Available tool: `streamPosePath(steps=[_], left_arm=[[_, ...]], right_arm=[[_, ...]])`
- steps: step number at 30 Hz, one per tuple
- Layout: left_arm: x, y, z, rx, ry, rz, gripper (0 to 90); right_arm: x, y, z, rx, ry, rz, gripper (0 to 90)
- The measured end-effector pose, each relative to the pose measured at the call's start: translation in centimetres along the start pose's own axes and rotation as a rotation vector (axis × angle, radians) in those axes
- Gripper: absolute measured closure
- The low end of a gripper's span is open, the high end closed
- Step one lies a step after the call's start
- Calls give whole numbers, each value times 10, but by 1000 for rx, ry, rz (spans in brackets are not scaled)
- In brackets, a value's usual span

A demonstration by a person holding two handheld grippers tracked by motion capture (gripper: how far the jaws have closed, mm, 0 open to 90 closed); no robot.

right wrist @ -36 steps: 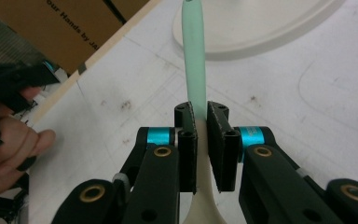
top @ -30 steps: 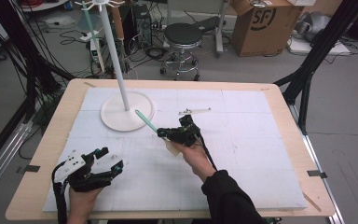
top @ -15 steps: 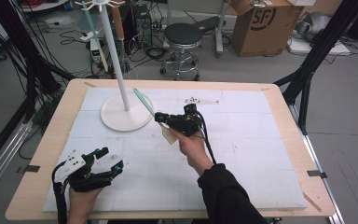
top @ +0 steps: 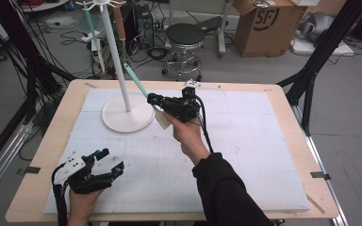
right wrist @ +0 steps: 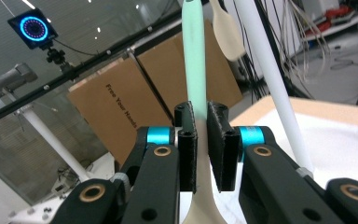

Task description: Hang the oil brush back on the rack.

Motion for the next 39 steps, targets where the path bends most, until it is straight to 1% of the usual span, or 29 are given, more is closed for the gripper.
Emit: streamPosePath(steps=[4,7,9,12,14,15,18,20,22,26,29,31,32,33,34,36,39], left_arm=[[0,0,0,1,-2,0,189],[0,-1,0,-1,0,3,189],[0,-1,0,2,0,2,189],[0,-1,0,4,2,3,189],[0,-1,0,3,0,3,189],[0,-2,0,4,0,5,189],[0,-2,0,7,-1,4,189],[1,-3,0,9,1,5,189],[1,-3,0,8,2,5,189],[1,-4,0,15,5,3,189],[2,-4,0,16,7,5,189],[2,-5,1,16,8,4,189],[3,-5,1,16,8,6,189],[3,-5,1,19,10,7,189],[3,-6,1,19,9,5,189],[3,-6,1,21,9,5,189],[3,-5,1,25,12,2,189]], right_arm=[[-2,-4,11,8,41,12,834],[-2,-4,16,-1,62,20,834],[-2,-3,20,2,87,19,833],[-1,-1,23,-11,110,23,833],[-2,0,25,-10,129,30,833],[-2,1,27,-11,131,26,833],[-5,-2,36,-2,167,44,833],[-8,-3,41,4,183,45,833],[-10,-4,46,4,194,52,833],[-16,-3,54,-1,213,51,833],[-20,-5,61,-2,227,53,834],[-23,-4,67,5,253,55,833],[-23,-4,69,1,258,56,833],[-24,-4,72,-2,257,56,833],[-25,-3,74,4,261,52,833],[-27,-4,79,2,265,62,834],[-31,-6,86,12,265,63,834]])
Point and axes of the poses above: each handheld gripper's, and its own axes: x roughly backward along the jaws, z roughly out of its top, y roughly to its right, the point moved 8 cm from there along -x, roughly forward along the jaws, and after that the axes turned 4 degrees about x, right-handed, at the moved point
